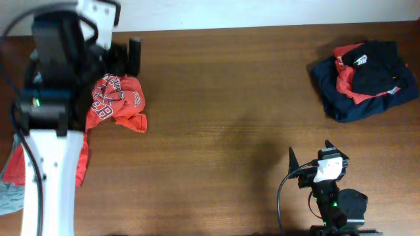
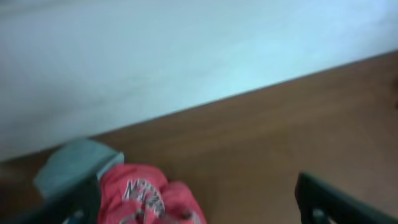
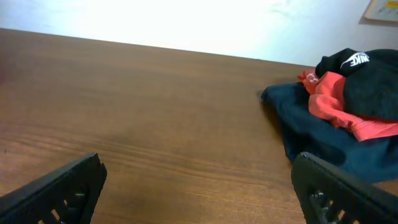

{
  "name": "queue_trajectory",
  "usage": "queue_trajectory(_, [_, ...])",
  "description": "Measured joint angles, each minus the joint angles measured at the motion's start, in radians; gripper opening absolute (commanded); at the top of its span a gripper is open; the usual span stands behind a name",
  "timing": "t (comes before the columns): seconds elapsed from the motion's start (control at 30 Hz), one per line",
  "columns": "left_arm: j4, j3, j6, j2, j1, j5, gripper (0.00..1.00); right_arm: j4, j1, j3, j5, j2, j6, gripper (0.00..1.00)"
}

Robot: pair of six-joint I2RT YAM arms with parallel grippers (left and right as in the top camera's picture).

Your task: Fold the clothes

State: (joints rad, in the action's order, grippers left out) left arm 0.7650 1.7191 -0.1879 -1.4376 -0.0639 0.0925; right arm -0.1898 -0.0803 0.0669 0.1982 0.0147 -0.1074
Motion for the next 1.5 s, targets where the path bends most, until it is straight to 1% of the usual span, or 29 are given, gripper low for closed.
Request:
queue_trajectory(0.13, [-0.207,-0.309,-0.002,0.172,0.023,0.000,0.99,0.000,0.000,0.000,0.000,-0.001,0.000,0.99])
queue_trajectory(0.27, [-0.368,-0.589,-0.003,0.365,0.057,0.002,0.99,0.001,0.000,-0.001,0.000,-0.001,0.000,0.99])
queue_trajectory(0.33, [-0.421,-0.730,-0.003,0.472,0.077,0.006,0.99,0.001,0.000,-0.001,0.000,-0.001,0.000,0.99])
queue_trajectory(0.4, [-0.454,-0.833,-0.003,0.551,0.089,0.008,0.99,0.003,0.000,-0.001,0.000,-0.001,0.000,0.99])
queue_trajectory(0.6, [-0.618,-1.170,-0.004,0.814,0.114,0.013,0.99,0.003,0.000,-0.002,-0.003,-0.001,0.000,0.99])
queue_trajectory(0.7, [-0.645,-1.295,-0.003,0.927,0.120,0.021,0.99,0.003,0.000,-0.002,-0.003,-0.001,0.000,0.99])
queue_trajectory(0.8, [-0.661,-1.394,-0.004,1.019,0.120,0.031,0.99,0.003,0.000,-0.002,-0.003,-0.001,0.000,0.99])
queue_trajectory(0.97, [-0.715,-1.510,-0.004,1.114,0.120,0.031,0.99,0.003,0.000,-0.002,-0.003,-0.001,0.000,0.99])
queue_trajectory(1.2, [-0.848,-1.672,-0.004,1.210,0.133,0.033,0.99,0.003,0.000,-0.002,-0.003,-0.001,0.000,0.99])
queue_trajectory(1.33, [-0.812,-1.707,-0.004,1.254,0.146,0.042,0.99,0.003,0.000,-0.002,-0.003,-0.001,0.000,0.98])
queue_trajectory(1.5, [-0.703,-1.708,-0.004,1.323,0.150,0.042,0.99,0.003,0.000,-0.002,-0.003,-0.001,-0.001,0.98])
